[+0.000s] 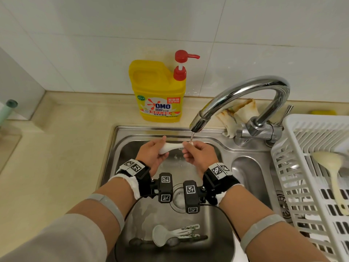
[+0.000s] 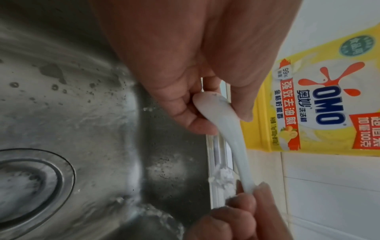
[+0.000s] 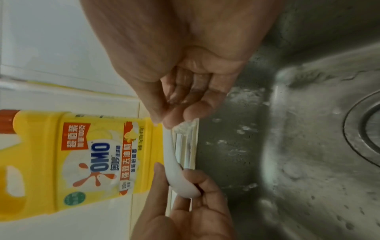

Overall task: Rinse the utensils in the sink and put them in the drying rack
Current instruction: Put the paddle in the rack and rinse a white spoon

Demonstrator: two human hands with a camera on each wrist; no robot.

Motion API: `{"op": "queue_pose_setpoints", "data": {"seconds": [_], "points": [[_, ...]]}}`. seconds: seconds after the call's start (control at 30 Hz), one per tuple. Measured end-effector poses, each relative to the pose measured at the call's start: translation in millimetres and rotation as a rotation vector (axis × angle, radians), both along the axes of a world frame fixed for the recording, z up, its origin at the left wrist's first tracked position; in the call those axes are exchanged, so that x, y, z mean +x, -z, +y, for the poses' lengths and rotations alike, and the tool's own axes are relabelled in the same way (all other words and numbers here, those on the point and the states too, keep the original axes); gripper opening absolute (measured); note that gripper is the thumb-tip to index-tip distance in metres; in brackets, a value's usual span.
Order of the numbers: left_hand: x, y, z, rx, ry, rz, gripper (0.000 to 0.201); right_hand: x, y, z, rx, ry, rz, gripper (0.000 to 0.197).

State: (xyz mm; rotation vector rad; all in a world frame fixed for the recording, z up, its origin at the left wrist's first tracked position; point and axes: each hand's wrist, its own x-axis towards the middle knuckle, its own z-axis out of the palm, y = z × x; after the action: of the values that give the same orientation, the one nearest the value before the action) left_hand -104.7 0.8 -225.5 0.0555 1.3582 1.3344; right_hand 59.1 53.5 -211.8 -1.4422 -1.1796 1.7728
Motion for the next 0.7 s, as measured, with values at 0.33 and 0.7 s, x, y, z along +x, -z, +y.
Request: {"op": "queue_pose_setpoints", "data": {"seconds": [0.33, 0.7], "points": [[14, -5, 3, 0.088, 0.003, -0.138, 0.039, 16, 0, 10, -0.037, 0.138, 0.062, 0.036], [38, -12, 15, 0.132, 0.113, -0.227, 0.029, 51, 1, 13, 0.037, 0.165, -0.248, 0.024]]}}
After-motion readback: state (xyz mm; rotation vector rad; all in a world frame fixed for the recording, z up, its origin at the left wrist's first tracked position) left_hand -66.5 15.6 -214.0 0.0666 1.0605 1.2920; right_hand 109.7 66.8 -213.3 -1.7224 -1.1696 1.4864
